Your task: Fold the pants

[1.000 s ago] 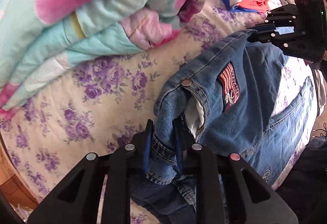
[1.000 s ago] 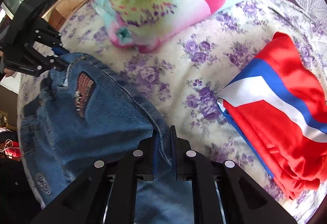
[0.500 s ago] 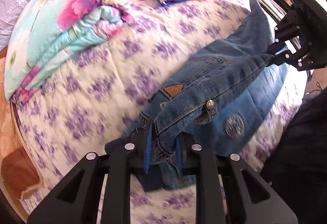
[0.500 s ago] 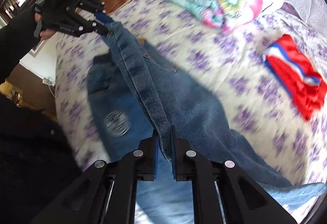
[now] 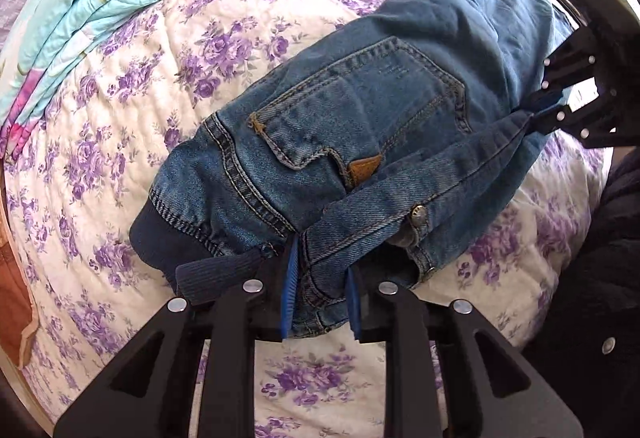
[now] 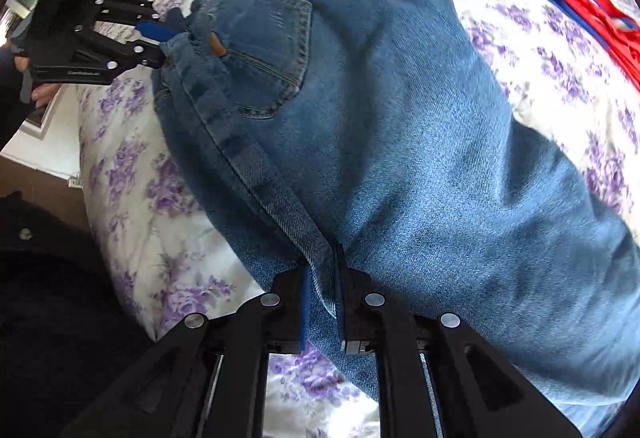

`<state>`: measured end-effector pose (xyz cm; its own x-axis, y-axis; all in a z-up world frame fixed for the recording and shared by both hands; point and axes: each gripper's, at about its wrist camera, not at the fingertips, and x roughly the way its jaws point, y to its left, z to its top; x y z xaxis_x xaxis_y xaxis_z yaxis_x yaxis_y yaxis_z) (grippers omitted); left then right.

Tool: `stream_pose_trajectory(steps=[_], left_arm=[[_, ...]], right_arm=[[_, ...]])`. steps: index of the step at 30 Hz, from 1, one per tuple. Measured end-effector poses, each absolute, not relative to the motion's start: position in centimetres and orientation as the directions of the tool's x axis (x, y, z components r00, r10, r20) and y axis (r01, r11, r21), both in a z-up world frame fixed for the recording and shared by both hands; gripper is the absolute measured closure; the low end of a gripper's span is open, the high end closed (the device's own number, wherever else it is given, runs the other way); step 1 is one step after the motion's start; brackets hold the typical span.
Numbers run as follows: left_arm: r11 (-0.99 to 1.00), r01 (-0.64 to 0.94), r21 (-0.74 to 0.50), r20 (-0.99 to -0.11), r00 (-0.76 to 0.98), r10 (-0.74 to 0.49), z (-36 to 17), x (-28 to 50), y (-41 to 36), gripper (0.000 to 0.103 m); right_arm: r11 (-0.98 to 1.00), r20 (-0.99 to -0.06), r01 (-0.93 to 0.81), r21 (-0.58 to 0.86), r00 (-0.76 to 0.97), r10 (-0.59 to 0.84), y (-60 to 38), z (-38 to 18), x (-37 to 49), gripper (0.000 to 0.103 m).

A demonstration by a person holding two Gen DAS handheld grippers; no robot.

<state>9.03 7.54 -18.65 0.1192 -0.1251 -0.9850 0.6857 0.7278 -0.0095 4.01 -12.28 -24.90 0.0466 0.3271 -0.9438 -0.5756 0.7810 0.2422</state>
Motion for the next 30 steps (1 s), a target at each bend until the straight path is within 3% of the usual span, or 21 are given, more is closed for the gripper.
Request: stream_pose_trajectory(steps=[7,10,11,12,14,16,18,19,21,23,24,30], left_arm=[[0.736,0.673,-0.073,-0.976,0.105,-0.192,-13.5,6.0,10.0,0.069],[0.774,0.606,-0.182,-0.933,0.142,-0.33,-9.5,5.4,11.6,0.068],[0.786,0.572,-0.236,-0.908,0.158,-0.388,-8.5,5.6,11.7,0.061],[0.799,0.53,-0.284,-0.882,0.183,-0.435,-7.8,5.9,11.6,0.047],[0.859,0.41,-0.305,-0.878,0.228,-0.421,-8.8,7.1,10.8,0.038],[0.867,0.282,-0.411,-0.869,0.165,-0.466,-12.0,8.6,9.7,0.042],[0.868,0.167,-0.467,-0.869,0.096,-0.485,-15.7,9.1,8.6,0.066],[0.898,0.123,-0.422,-0.9,0.065,-0.432,-17.5,9.0,8.0,0.069],[0.949,0.057,-0.309,-0.95,0.037,-0.311,-20.4,8.5,7.8,0.09],[0.94,-0.014,-0.34,-0.938,0.072,-0.339,-20.9,8.2,8.6,0.093],[0.94,-0.044,-0.337,-0.94,0.067,-0.334,-21.2,8.3,8.9,0.099],[0.92,-0.085,-0.381,-0.924,0.043,-0.379,-21.7,8.8,9.5,0.1]], right_arm=[[0.779,-0.955,-0.597,0.191,0.069,0.287,-12.0,-24.3,3.5,0.092],[0.769,-0.96,-0.622,0.15,0.093,0.263,-11.5,-23.4,2.9,0.092],[0.763,-0.962,-0.631,0.139,0.098,0.256,-11.3,-23.3,2.8,0.092],[0.759,-0.963,-0.638,0.132,0.1,0.252,-11.3,-23.2,2.6,0.092],[0.756,-0.964,-0.642,0.127,0.098,0.245,-9.9,-23.4,2.5,0.092],[0.757,-0.965,-0.641,0.125,0.098,0.242,-9.6,-23.7,2.6,0.092],[0.758,-0.965,-0.64,0.124,0.099,0.241,-9.5,-23.7,2.6,0.092],[0.76,-0.965,-0.638,0.124,0.099,0.242,-9.5,-23.8,2.5,0.092],[0.762,-0.965,-0.634,0.13,0.096,0.244,-9.1,-24.2,2.2,0.092],[0.77,-0.963,-0.624,0.132,0.102,0.248,-9.3,-24.5,2.2,0.091],[0.775,-0.962,-0.618,0.136,0.103,0.251,-9.4,-24.5,2.2,0.091],[0.759,-0.955,-0.637,0.136,0.121,0.272,-9.7,-22.4,0.8,0.09]])
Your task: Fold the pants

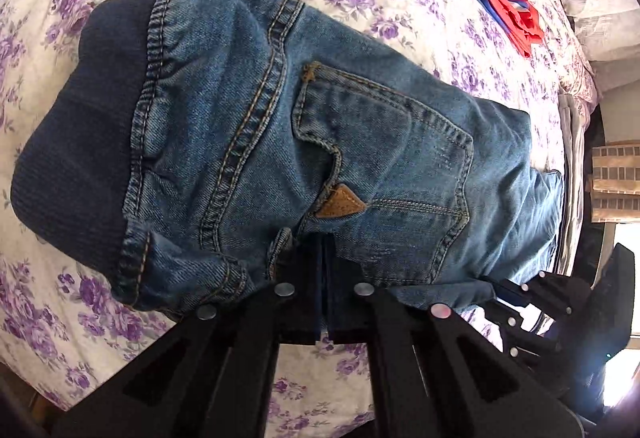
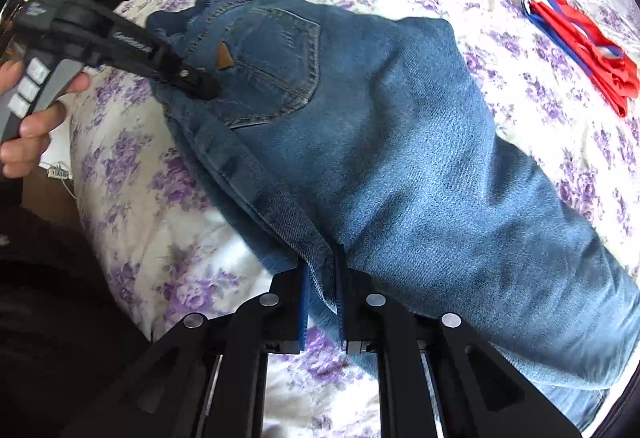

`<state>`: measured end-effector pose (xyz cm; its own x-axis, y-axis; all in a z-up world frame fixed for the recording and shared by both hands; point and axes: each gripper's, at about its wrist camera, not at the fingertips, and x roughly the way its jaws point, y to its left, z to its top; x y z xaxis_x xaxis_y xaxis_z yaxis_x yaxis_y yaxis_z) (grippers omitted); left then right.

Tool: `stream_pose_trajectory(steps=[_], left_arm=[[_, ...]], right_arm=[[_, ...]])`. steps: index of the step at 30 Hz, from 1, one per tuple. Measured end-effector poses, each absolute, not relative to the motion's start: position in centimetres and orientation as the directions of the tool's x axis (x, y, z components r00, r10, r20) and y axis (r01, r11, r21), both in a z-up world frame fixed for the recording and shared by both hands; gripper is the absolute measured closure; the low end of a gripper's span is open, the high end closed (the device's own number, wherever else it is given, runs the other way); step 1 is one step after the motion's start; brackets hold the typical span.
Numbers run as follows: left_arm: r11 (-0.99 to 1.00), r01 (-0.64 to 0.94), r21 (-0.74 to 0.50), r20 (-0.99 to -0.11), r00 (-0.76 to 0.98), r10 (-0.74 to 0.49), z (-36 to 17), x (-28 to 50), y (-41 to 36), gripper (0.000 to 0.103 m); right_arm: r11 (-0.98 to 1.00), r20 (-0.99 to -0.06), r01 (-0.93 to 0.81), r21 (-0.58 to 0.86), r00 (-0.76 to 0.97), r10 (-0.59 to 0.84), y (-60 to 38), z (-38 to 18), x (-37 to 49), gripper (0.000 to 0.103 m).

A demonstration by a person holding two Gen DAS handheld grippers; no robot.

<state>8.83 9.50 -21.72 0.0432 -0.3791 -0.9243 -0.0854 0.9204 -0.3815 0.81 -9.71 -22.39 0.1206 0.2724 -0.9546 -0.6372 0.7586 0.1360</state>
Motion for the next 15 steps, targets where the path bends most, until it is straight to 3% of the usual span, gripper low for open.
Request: stream_pose_trajectory(steps=[7,10,15], left_arm=[[0.936,-0.04,-0.349,-0.936,0.061,-0.346,-21.8,8.7,8.7,0.1],[0.939,-0.026,-0.344,-0.937,0.068,-0.341,-21.8,8.7,8.6,0.1],[0.937,-0.012,-0.349,-0.934,0.083,-0.347,-21.8,8.5,8.6,0.1]], right_arm=[[0.794,-0.954,-0.591,0.145,0.129,0.271,-9.3,-25.2,0.0,0.086],[0.782,-0.958,-0.603,0.159,0.099,0.271,-8.9,-22.8,-0.4,0.069],[0.766,-0.914,-0.619,0.172,0.191,0.359,-7.7,-18.0,-0.3,0.072]])
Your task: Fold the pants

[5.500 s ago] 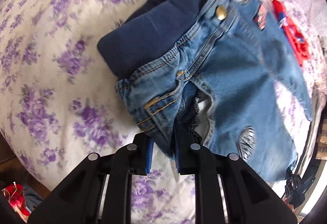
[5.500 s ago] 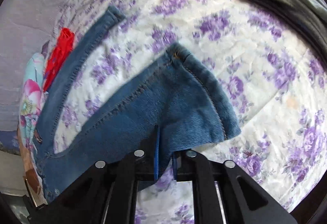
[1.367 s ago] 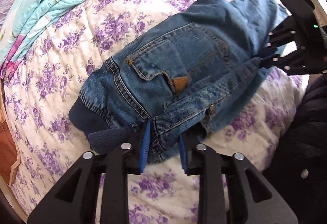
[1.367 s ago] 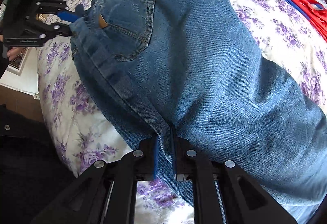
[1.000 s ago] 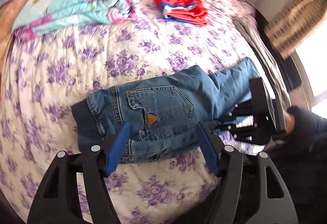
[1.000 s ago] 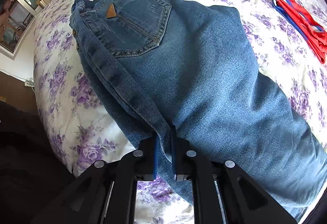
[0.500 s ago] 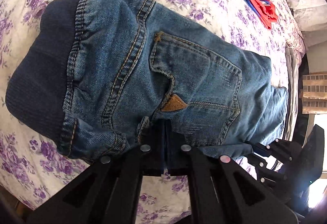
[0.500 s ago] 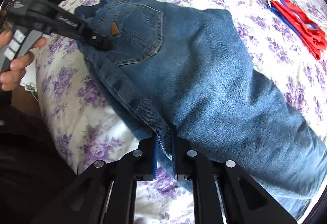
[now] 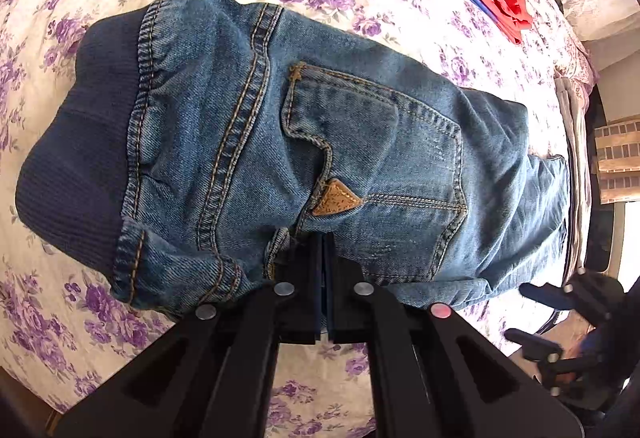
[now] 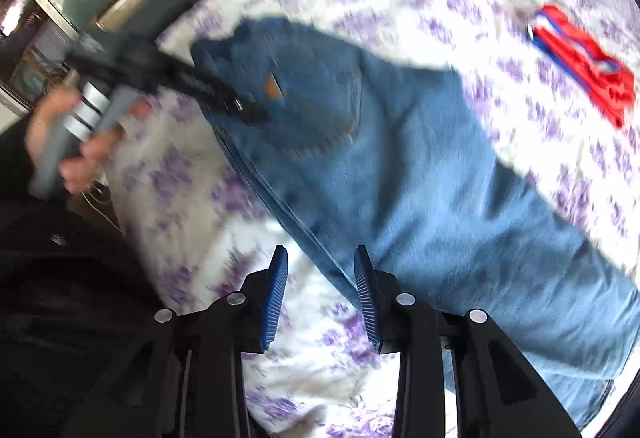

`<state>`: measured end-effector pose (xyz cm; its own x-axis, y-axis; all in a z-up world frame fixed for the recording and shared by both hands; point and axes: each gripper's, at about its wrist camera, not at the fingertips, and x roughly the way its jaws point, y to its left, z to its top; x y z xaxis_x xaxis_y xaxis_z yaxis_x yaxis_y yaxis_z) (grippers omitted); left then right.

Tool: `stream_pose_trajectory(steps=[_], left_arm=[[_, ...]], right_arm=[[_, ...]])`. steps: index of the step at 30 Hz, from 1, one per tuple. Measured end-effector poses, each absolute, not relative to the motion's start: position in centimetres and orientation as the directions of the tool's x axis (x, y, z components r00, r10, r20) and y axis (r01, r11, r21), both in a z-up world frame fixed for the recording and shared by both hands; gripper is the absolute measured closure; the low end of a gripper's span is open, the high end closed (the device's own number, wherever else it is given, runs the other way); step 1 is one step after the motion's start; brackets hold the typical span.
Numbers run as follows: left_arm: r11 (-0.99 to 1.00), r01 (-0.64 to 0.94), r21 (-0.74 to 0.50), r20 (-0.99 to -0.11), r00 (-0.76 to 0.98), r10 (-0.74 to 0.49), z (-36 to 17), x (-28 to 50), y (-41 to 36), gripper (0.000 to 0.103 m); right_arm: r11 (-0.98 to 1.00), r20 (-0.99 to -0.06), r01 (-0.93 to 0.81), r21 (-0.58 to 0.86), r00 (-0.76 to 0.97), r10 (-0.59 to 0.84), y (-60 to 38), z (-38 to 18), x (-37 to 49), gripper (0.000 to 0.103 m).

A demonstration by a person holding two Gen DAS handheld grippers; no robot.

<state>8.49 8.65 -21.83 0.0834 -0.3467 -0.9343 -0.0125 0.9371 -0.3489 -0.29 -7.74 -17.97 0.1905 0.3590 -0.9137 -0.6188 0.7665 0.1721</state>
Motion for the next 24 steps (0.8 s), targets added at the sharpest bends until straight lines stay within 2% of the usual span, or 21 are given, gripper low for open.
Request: stream_pose_trajectory(steps=[1,2,6,8,11,14,18,19,20,22,24], left_arm=[[0.938,-0.01,-0.347,-0.935,0.085,-0.345,-21.8,8.4,8.7,0.1],[0.938,-0.008,-0.345,-0.935,0.085,-0.343,-21.8,8.5,8.6,0.1],[0.939,-0.009,-0.344,-0.936,0.081,-0.342,-21.6,8.2,8.9,0.1],[0.945,0.002,-0.328,-0.942,0.076,-0.328,-21.1,8.2,8.4,0.101],[0.962,0.085,-0.261,-0.958,0.097,-0.269,-19.0,7.7,6.3,0.102],[0.94,0.158,-0.303,-0.941,0.104,-0.321,-17.6,7.4,3.6,0.101],[0.955,0.179,-0.235,-0.967,0.057,-0.249,-20.7,7.4,1.6,0.097],[0.953,0.183,-0.241,-0.963,0.074,-0.258,-20.7,7.3,1.7,0.097],[0.95,0.177,-0.255,-0.96,0.071,-0.271,-20.7,7.4,1.9,0.097],[0.946,0.156,-0.283,-0.953,0.06,-0.295,-21.0,7.7,2.6,0.101],[0.939,0.136,-0.317,-0.944,0.053,-0.326,-21.2,7.7,3.4,0.101]], right_arm=[[0.781,-0.911,-0.603,0.16,0.215,0.352,-7.3,-18.3,0.4,0.089],[0.795,-0.914,-0.586,0.157,0.219,0.342,-6.9,-19.2,1.1,0.1],[0.804,-0.949,-0.553,0.218,0.074,0.308,-4.6,-24.6,1.7,0.102],[0.806,-0.955,-0.576,0.135,0.14,0.26,-3.6,-25.2,0.8,0.102],[0.836,-0.95,-0.513,0.194,0.116,0.291,-4.0,-25.2,2.0,0.102],[0.839,-0.934,-0.49,0.238,0.12,0.335,-4.8,-24.3,2.3,0.102],[0.866,-0.894,-0.42,0.271,0.223,0.389,-9.0,-20.3,2.1,0.099],[0.881,-0.882,-0.377,0.286,0.255,0.396,-11.1,-19.4,2.3,0.095],[0.901,-0.873,-0.313,0.299,0.292,0.391,-13.8,-18.6,2.4,0.076],[0.938,-0.858,-0.157,0.308,0.381,0.346,-20.1,-17.2,2.5,0.043],[0.947,-0.854,0.008,0.321,0.435,0.286,-26.6,-16.7,2.1,0.043]])
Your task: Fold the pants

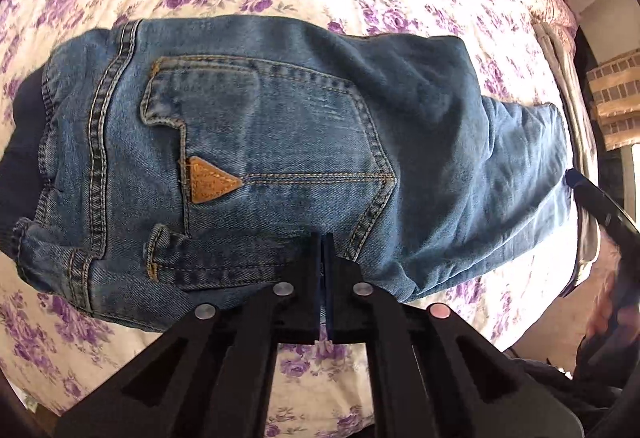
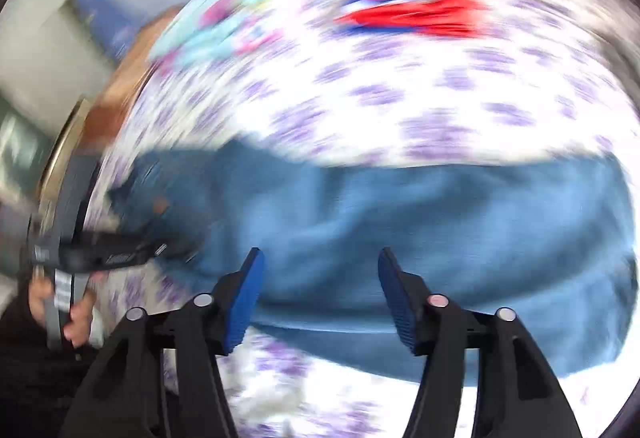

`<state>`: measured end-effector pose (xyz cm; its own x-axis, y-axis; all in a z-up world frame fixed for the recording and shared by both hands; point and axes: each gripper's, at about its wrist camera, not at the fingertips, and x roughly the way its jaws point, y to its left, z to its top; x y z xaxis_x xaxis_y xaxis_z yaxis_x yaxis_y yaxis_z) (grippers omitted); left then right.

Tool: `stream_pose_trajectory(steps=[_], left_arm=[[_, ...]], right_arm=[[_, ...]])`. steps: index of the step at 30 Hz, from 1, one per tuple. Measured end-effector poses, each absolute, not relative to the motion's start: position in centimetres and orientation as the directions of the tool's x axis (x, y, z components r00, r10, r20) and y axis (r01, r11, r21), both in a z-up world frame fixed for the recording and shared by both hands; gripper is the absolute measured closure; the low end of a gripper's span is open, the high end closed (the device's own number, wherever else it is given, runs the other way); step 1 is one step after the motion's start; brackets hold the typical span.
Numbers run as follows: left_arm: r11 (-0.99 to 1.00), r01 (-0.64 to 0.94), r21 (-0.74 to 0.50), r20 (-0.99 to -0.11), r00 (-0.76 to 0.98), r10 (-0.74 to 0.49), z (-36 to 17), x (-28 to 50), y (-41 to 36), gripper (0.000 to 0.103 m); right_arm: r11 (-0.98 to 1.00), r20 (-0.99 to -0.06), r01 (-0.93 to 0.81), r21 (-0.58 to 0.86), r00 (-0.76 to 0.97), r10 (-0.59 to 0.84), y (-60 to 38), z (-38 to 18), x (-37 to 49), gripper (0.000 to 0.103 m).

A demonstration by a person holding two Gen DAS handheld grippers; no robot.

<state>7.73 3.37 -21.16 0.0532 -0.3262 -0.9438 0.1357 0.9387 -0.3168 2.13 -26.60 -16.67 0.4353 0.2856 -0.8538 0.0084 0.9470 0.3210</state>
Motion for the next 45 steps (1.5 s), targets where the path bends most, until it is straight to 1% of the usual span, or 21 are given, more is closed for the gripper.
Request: stream_pose_trajectory(steps=[2,6,9,11,15,16,17,18,19,23,26,28,31,34,35,37,39,41,42,43,45], left_arm=[[0.937,0.134,-0.323,-0.942,0.053,-0.332,-21.3,7.9,3.8,0.101],[0.946,0.157,-0.283,-0.954,0.058,-0.295,-21.2,8.2,2.8,0.102],[0.949,0.159,-0.272,-0.957,0.055,-0.283,-21.3,8.4,2.7,0.101],[0.949,0.153,-0.277,-0.956,0.05,-0.288,-21.3,8.4,2.8,0.101],[0.949,0.141,-0.281,-0.956,0.041,-0.29,-21.5,8.5,2.7,0.101],[0.95,0.139,-0.279,-0.957,0.038,-0.287,-21.5,8.6,2.7,0.101],[0.951,0.138,-0.277,-0.958,0.036,-0.284,-21.5,8.6,2.7,0.101],[0.951,0.138,-0.276,-0.959,0.033,-0.283,-21.5,8.7,2.6,0.101],[0.952,0.137,-0.275,-0.959,0.032,-0.281,-21.5,8.8,2.5,0.102],[0.95,0.136,-0.282,-0.957,0.034,-0.289,-21.6,8.8,2.7,0.101],[0.945,0.138,-0.297,-0.952,0.031,-0.304,-21.7,8.9,3.1,0.101],[0.942,0.138,-0.305,-0.95,0.028,-0.312,-21.8,8.8,3.3,0.101],[0.94,0.148,-0.309,-0.949,0.025,-0.316,-21.7,8.8,3.5,0.101],[0.941,0.154,-0.302,-0.951,0.021,-0.309,-21.6,8.8,3.4,0.101],[0.941,0.159,-0.299,-0.952,0.018,-0.306,-21.6,8.8,3.3,0.101],[0.942,0.167,-0.292,-0.954,0.015,-0.299,-21.6,8.9,3.2,0.101],[0.942,0.172,-0.288,-0.955,0.014,-0.295,-21.5,8.9,3.1,0.101],[0.943,0.179,-0.281,-0.958,0.016,-0.288,-21.3,8.8,3.0,0.101],[0.945,0.182,-0.27,-0.96,0.02,-0.278,-21.1,8.7,2.8,0.101],[0.948,0.194,-0.252,-0.965,0.027,-0.262,-20.8,8.6,2.6,0.102],[0.953,0.224,-0.203,-0.975,0.046,-0.219,-20.1,7.9,2.0,0.102]], right_arm=[[0.929,-0.866,0.196,0.315,0.46,0.197,-33.4,-16.7,1.5,0.043],[0.781,-0.853,0.457,0.426,0.489,0.18,-42.1,-19.3,0.2,0.043],[0.633,-0.81,0.541,0.554,0.525,0.26,-45.0,-22.7,-0.3,0.044],[0.557,-0.763,0.542,0.63,0.564,0.316,-46.1,-24.2,-0.3,0.047],[0.495,-0.744,0.564,0.661,0.577,0.336,-46.9,-26.4,1.8,0.05],[0.487,-0.749,0.577,0.656,0.578,0.325,-47.2,-26.8,2.6,0.053],[0.486,-0.757,0.589,0.645,0.578,0.304,-47.3,-26.8,2.9,0.069],[0.49,-0.757,0.588,0.643,0.583,0.294,-47.2,-26.8,3.4,0.089],[0.493,-0.749,0.576,0.652,0.594,0.295,-47.1,-26.3,3.5,0.095],[0.648,-0.776,0.519,0.557,0.603,0.184,-45.4,-21.5,2.0,0.095],[0.654,-0.771,0.523,0.546,0.618,0.149,-45.4,-18.8,-1.2,0.095],[0.646,-0.777,0.539,0.54,0.614,0.138,-45.8,-18.5,-3.4,0.095],[0.619,-0.802,0.582,0.527,0.581,0.137,-46.6,-20.6,-5.7,0.095],[0.577,-0.841,0.646,0.5,0.522,0.145,-47.5,-25.6,-6.6,0.094],[0.549,-0.838,0.658,0.515,0.52,0.164,-47.8,-27.2,-6.9,0.096],[0.512,-0.813,0.656,0.555,0.559,0.165,-48.1,-27.5,-7.6,0.095],[0.528,-0.825,0.657,0.538,0.54,0.168,-48.1,-26.5,-7.6,0.089],[0.564,-0.859,0.675,0.475,0.495,0.131,-48.2,-24.8,-7.9,0.078],[0.595,-0.879,0.684,0.422,0.469,0.085,-48.2,-23.7,-8.2,0.076],[0.636,-0.898,0.689,0.348,0.44,0.014,-47.9,-22.5,-8.4,0.071],[0.716,-0.913,0.684,0.14,0.369,-0.173,-46.8,-20.1,-8.1,0.065]])
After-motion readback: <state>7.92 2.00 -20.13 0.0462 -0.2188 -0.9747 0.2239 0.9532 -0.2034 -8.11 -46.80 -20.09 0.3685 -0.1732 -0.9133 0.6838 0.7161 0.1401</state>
